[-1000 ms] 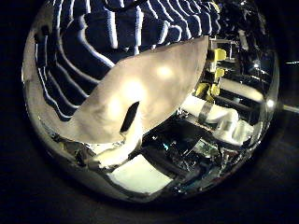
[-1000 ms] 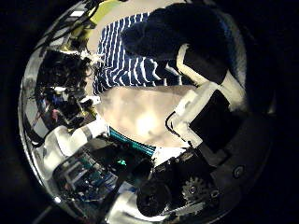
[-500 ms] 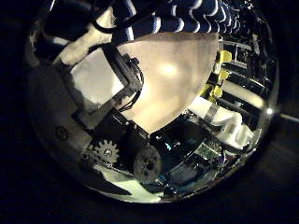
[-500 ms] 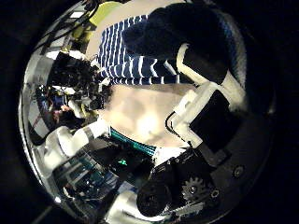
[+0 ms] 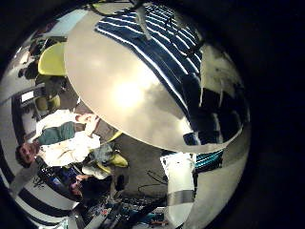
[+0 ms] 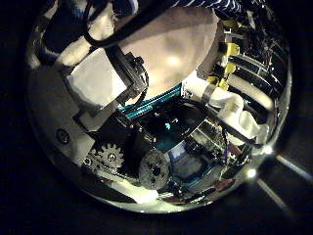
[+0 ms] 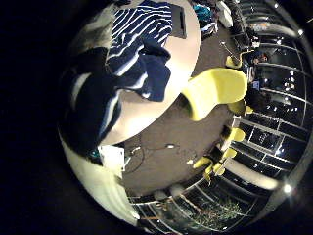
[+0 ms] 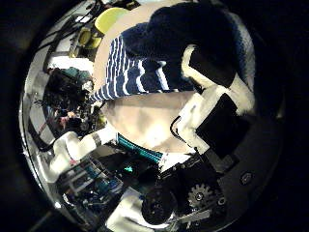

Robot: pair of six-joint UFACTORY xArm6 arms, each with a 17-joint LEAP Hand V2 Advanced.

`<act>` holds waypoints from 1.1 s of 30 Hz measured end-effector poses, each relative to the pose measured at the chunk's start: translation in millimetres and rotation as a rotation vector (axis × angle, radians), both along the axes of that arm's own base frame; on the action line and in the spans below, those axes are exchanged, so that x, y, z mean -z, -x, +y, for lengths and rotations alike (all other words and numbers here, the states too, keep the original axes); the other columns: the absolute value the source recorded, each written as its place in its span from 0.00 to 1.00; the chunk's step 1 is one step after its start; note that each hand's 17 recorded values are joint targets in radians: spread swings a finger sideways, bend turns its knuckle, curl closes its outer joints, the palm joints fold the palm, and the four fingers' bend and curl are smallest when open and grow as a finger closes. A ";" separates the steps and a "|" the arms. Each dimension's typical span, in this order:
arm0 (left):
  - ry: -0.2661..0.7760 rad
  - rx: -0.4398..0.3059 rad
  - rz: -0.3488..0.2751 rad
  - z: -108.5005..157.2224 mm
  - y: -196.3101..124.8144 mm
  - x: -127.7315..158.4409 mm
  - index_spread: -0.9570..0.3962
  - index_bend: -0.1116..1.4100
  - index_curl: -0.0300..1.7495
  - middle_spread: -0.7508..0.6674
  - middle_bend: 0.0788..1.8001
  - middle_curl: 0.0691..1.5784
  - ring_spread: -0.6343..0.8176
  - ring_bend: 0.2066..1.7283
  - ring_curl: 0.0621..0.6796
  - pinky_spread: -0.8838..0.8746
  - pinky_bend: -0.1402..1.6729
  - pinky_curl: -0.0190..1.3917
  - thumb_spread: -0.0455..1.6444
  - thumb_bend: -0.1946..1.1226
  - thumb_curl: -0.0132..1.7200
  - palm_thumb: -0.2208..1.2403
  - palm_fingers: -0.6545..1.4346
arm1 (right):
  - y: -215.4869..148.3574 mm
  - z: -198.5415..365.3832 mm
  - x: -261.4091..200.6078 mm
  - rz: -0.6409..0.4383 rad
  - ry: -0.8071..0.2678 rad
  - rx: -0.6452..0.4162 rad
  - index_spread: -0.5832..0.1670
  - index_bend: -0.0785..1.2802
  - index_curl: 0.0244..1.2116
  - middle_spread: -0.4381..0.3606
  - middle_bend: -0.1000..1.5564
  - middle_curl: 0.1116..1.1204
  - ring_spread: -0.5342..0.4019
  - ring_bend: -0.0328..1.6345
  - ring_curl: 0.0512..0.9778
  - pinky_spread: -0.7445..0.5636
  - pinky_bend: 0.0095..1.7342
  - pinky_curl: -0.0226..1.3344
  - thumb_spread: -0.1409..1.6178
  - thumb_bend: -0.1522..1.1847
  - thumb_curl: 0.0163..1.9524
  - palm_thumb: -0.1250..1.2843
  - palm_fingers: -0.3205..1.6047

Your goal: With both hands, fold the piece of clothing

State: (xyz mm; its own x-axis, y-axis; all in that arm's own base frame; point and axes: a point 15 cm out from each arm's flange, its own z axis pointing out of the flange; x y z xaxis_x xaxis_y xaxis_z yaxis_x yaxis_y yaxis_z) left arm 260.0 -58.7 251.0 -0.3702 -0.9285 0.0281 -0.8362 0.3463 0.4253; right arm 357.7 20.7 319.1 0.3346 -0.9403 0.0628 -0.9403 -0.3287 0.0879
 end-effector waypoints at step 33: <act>-0.122 -0.082 -0.017 13.8 -235.3 41.0 0.17 0.20 0.76 0.10 0.48 0.57 0.11 0.72 0.76 0.13 0.64 0.57 0.68 0.14 0.36 0.67 0.80 | -191.3 2.5 82.9 0.049 -0.005 0.087 0.19 0.72 0.96 0.29 0.83 0.87 0.31 0.90 0.82 0.36 0.68 0.87 0.82 0.11 0.27 0.78 0.55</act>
